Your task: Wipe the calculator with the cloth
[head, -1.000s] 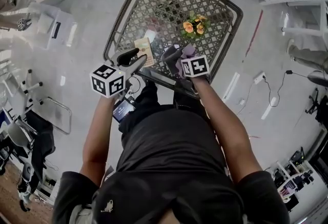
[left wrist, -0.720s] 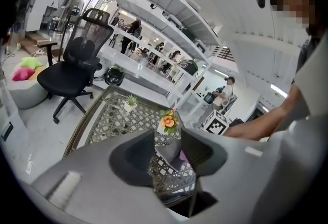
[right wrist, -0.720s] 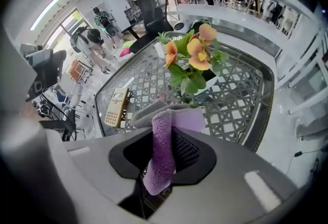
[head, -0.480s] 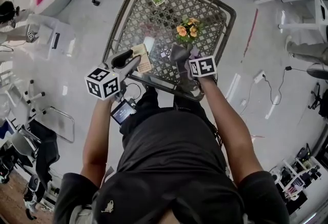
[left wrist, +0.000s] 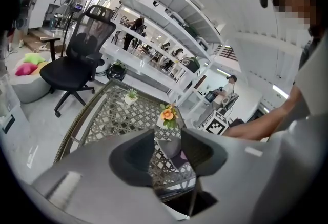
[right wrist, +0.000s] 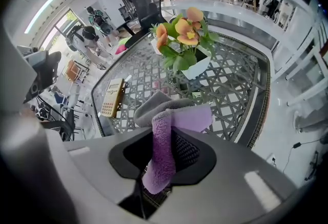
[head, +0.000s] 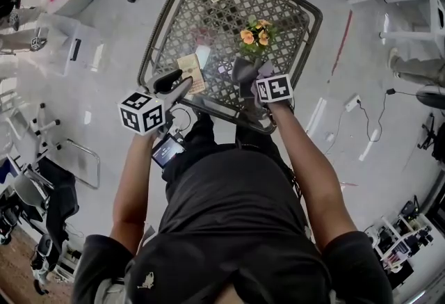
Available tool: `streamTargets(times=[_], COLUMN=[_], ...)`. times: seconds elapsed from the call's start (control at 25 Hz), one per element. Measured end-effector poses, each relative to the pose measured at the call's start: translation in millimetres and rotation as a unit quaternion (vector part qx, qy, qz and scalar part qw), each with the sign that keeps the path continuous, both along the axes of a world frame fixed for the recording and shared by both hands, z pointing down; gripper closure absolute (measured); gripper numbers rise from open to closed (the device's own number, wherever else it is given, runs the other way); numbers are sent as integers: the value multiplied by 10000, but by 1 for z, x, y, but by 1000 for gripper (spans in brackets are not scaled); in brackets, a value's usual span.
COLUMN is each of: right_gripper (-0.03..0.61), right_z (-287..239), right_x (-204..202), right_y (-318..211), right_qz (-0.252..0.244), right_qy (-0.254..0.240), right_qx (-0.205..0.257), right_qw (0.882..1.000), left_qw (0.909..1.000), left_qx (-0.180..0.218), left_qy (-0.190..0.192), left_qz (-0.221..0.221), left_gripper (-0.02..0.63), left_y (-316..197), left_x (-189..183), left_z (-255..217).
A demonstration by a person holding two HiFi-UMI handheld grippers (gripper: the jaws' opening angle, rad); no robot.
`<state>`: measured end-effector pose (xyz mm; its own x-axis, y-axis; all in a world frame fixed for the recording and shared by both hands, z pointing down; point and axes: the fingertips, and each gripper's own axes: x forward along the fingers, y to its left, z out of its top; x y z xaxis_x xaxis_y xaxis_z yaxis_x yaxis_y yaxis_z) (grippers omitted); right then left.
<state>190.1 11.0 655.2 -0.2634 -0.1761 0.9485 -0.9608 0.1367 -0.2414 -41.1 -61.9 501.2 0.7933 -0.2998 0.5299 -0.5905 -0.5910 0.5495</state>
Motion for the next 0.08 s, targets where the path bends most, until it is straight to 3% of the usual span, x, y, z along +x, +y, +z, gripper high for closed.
streamTargets(times=[0.08], right_gripper=[494], right_z=[5], right_x=[0], right_y=[2], right_qz=[13], right_qy=[17], right_qx=[-65], right_qw=[10000], left_qw=[10000], left_qx=[-48], left_qy=[-43], left_qz=[15], left_gripper=[396], left_y=[2], left_x=[0], left_z=[7])
